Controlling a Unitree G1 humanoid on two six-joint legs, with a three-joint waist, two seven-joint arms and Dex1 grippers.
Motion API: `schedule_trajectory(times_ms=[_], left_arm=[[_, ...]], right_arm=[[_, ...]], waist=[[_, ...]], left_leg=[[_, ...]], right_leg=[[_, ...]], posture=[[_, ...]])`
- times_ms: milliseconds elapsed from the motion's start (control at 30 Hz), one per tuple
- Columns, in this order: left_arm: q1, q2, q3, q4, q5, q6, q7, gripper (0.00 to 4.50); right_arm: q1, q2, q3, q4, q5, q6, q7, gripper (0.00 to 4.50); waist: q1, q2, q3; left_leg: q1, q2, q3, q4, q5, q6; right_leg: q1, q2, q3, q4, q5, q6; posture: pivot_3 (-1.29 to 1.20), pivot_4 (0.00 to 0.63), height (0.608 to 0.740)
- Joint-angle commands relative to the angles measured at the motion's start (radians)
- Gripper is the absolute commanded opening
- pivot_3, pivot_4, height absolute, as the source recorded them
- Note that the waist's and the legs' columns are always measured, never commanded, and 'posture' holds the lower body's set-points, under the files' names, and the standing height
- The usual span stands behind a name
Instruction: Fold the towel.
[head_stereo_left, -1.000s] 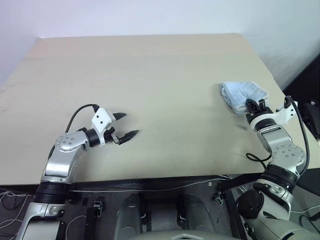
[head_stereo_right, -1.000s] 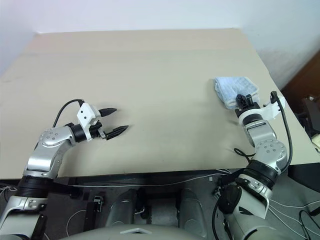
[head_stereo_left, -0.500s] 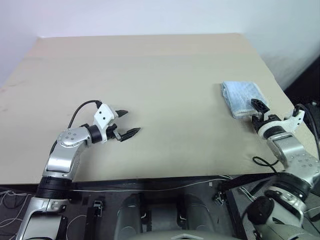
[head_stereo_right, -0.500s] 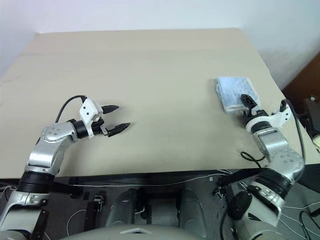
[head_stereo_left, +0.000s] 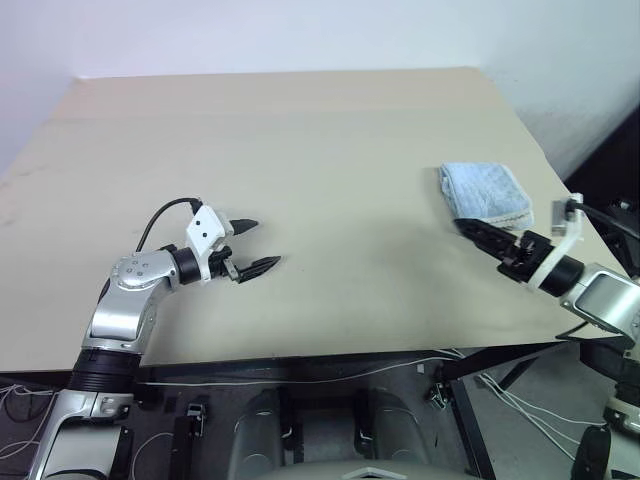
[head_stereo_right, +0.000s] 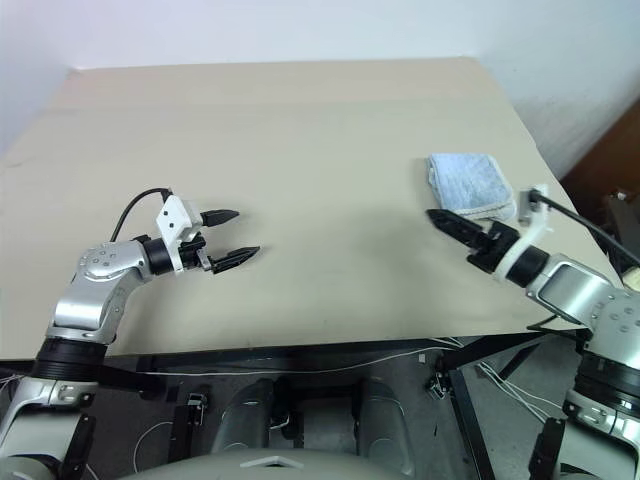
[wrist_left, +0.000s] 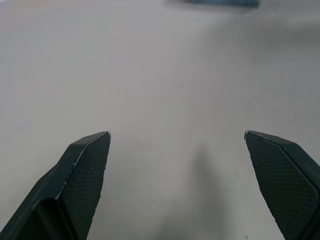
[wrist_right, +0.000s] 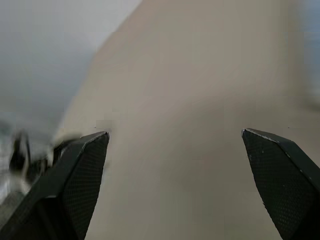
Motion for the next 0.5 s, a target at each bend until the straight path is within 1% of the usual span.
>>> schedule_trajectory(times_ms=[33, 67, 133, 233, 333, 400, 500], left_arm=[[0.025, 0.002, 0.046, -0.084, -0.088, 0.029, -0.029, 4.50], [0.035, 0.004, 0.050, -0.096, -0.097, 0.037, -0.031, 4.50], [0.055, 0.018, 0.050, -0.107, -0.090, 0.034, -0.033, 4.50], [0.086, 0.037, 0.063, -0.137, -0.097, 0.045, -0.031, 4.50], [0.115, 0.050, 0.080, -0.176, -0.109, 0.062, -0.014, 4.50], [0.138, 0.053, 0.090, -0.205, -0.109, 0.072, 0.005, 4.50], [0.187, 0.055, 0.119, -0.255, -0.126, 0.096, 0.029, 4.50]], right_arm=[[-0.022, -0.030, 0.120, -0.134, -0.137, -0.164, 0.152, 4.47], [-0.033, -0.029, 0.166, -0.144, -0.193, -0.222, 0.192, 4.47], [-0.044, 0.008, 0.220, -0.137, -0.323, -0.400, 0.238, 4.47], [-0.049, 0.024, 0.324, -0.114, -0.452, -0.555, 0.340, 4.47], [-0.070, 0.057, 0.410, -0.047, -0.604, -0.735, 0.387, 4.47], [-0.086, 0.070, 0.449, 0.002, -0.660, -0.803, 0.429, 4.47], [-0.099, 0.092, 0.484, 0.048, -0.692, -0.851, 0.482, 4.47]], waist=[[0.001, 0.000, 0.000], [0.001, 0.000, 0.000], [0.002, 0.000, 0.000], [0.006, 0.000, 0.000], [0.005, -0.001, 0.000], [0.004, 0.000, 0.000], [0.003, -0.001, 0.000]], left_leg=[[0.000, 0.001, 0.000, -0.001, 0.000, 0.000], [0.000, 0.001, 0.000, -0.002, -0.001, 0.001], [0.000, 0.001, 0.000, -0.003, -0.001, 0.002], [-0.001, -0.003, 0.001, -0.006, -0.001, 0.002], [-0.001, -0.005, 0.001, -0.009, -0.001, 0.002], [-0.001, -0.006, 0.001, -0.009, -0.001, 0.002], [0.000, -0.006, 0.001, -0.009, -0.001, 0.001]], right_leg=[[0.001, 0.000, 0.000, -0.003, 0.000, 0.000], [0.002, 0.000, -0.001, -0.005, 0.001, 0.000], [0.002, 0.000, -0.001, -0.007, 0.001, 0.001], [0.001, -0.001, -0.001, -0.009, 0.001, 0.001], [0.002, -0.001, -0.001, -0.009, 0.000, 0.002], [0.002, -0.001, -0.001, -0.009, 0.000, 0.002], [0.003, -0.002, -0.001, -0.009, 0.000, 0.002]], posture=[[0.00, 0.150, 0.692], [0.00, 0.150, 0.692], [0.00, 0.150, 0.692], [0.00, 0.150, 0.692], [0.00, 0.150, 0.692], [0.00, 0.150, 0.692], [0.00, 0.150, 0.692]])
